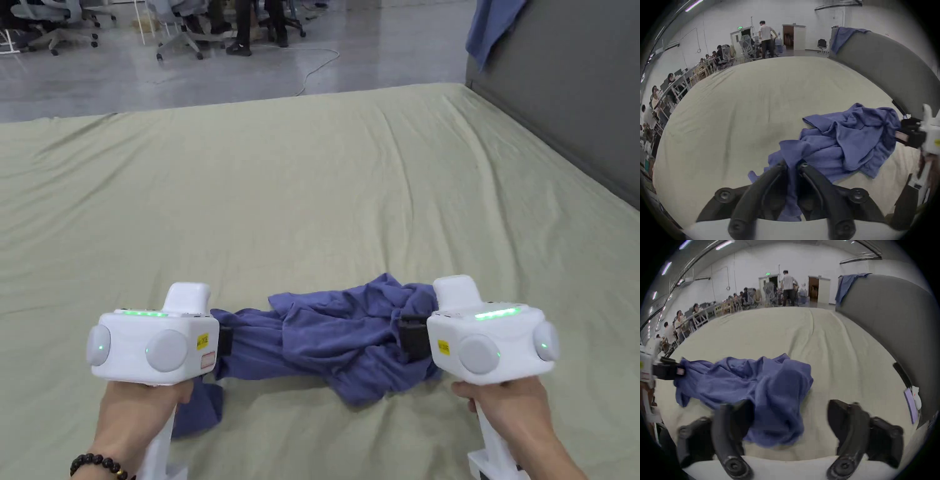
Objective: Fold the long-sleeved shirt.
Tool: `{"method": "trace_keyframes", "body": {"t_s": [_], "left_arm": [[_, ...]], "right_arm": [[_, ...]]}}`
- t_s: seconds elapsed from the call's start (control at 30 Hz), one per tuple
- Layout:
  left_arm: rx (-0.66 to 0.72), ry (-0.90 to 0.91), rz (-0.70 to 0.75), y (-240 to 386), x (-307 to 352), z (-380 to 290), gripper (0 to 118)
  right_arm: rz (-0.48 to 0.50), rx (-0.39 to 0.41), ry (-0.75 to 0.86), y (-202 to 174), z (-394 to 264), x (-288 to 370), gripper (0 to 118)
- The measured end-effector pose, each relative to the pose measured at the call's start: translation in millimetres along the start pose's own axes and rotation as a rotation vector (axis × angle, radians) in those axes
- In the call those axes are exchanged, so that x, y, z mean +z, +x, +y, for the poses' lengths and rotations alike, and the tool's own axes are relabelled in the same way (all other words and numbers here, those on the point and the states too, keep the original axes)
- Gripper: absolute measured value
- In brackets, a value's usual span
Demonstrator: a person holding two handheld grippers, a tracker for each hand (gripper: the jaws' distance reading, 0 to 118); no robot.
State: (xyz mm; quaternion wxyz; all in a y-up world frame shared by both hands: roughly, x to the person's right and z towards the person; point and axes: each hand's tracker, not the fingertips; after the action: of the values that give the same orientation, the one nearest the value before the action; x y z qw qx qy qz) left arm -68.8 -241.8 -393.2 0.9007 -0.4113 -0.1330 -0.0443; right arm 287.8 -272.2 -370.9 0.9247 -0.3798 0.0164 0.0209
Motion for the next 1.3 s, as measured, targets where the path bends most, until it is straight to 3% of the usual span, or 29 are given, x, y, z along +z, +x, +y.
{"method": "trace_keyframes", "body": {"t_s": [0.03, 0.07, 0.13, 0.2, 0.27, 0.4, 0.53, 0.67, 0.77, 1.0, 1.13, 1.3], "left_arm": [[0.014, 0.01, -0.008, -2, 4, 1, 6], [0.03, 0.02, -0.016, -4, 5, 1, 6], [0.064, 0.075, -0.002, -9, 17, 6, 6], [0.074, 0.171, 0.007, -16, 37, 19, 6], [0.087, 0.25, 0.029, -26, 60, 41, 6], [0.114, 0.408, 0.061, -48, 117, 114, 6], [0.084, 0.542, 0.134, -63, 177, 210, 6], [0.097, 0.556, 0.17, -79, 214, 300, 6], [0.105, 0.557, 0.184, -84, 222, 331, 6], [0.139, 0.495, 0.173, -93, 170, 314, 6], [0.109, 0.372, 0.185, -91, 96, 268, 6], [0.173, 0.225, 0.139, -89, 3, 186, 6]], "right_arm": [[0.005, 0.001, -0.006, 2, 6, -11, 30], [0.015, 0.006, -0.035, 3, 12, -16, 7], [-0.014, 0.0, -0.012, 2, 25, -5, 6], [0.052, 0.002, 0.093, 5, 45, 22, 6], [0.048, 0.046, 0.166, 1, 76, 46, 6], [0.099, 0.093, 0.3, -7, 165, 95, 6], [0.054, 0.17, 0.428, -28, 274, 136, 6], [0.029, 0.195, 0.423, -47, 379, 159, 6], [0.04, 0.157, 0.389, -46, 418, 162, 6], [0.046, 0.128, 0.317, -45, 394, 112, 6], [0.092, 0.091, 0.226, -47, 339, 43, 6], [0.114, 0.039, 0.038, -57, 253, -53, 6]]}}
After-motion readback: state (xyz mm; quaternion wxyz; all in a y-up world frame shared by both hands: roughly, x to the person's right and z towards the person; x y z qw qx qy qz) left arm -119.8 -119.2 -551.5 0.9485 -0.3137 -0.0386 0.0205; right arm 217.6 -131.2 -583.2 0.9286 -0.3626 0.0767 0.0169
